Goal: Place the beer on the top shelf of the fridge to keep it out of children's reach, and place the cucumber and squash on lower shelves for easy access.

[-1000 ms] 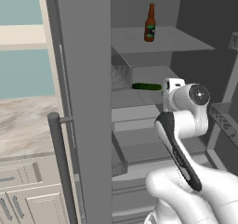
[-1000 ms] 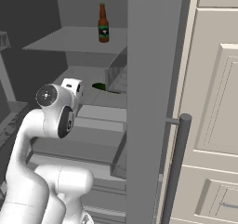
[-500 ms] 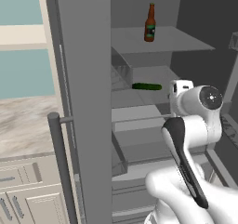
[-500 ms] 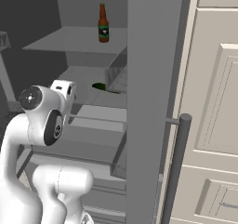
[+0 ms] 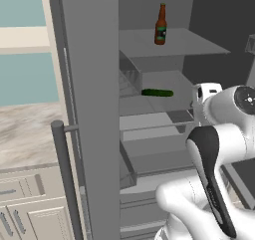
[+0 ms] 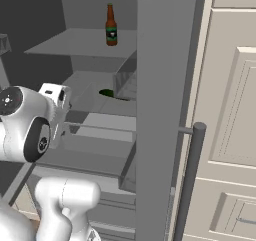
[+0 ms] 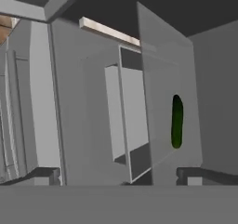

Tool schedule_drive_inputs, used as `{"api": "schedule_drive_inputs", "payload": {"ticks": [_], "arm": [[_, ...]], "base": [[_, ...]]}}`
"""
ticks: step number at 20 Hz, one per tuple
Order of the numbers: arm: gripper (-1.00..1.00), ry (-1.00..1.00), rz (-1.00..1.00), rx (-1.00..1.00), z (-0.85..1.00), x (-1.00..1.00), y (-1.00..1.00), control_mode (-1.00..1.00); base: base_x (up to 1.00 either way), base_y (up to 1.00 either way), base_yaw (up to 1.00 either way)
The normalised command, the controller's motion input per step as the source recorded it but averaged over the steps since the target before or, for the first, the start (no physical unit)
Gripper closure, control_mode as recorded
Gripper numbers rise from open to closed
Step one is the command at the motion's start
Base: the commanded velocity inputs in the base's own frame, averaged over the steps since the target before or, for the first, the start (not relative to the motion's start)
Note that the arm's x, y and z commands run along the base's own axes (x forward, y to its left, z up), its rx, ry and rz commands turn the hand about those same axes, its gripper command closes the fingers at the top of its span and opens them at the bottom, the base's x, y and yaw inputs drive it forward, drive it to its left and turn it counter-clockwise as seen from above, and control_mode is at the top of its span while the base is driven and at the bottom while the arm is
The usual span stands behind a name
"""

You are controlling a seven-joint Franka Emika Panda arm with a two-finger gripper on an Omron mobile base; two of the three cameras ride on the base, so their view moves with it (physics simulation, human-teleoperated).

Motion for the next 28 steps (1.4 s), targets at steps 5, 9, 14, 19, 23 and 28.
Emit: {"api": "schedule_drive_inputs", "payload": {"ticks": [5, 9, 14, 19, 23, 28], "arm": [[-1.00, 0.00, 0.01, 0.00, 0.04, -0.37, 0.00, 1.00], [-1.00, 0.00, 0.00, 0.00, 0.00, 0.00, 0.00, 1.00], [-1.00, 0.00, 0.00, 0.00, 0.00, 0.00, 0.00, 1.00], [-1.00, 0.00, 0.00, 0.00, 0.00, 0.00, 0.00, 1.00], [-1.00, 0.00, 0.00, 0.00, 0.00, 0.00, 0.00, 1.00], [-1.00, 0.00, 0.00, 0.00, 0.00, 0.00, 0.00, 1.00]], "base": [[-0.29, 0.00, 0.00], [-0.81, 0.00, 0.01], [-0.89, 0.00, 0.01], [-0.83, 0.00, 0.01], [-0.72, 0.14, 0.02], [-0.30, 0.59, 0.05]]}}
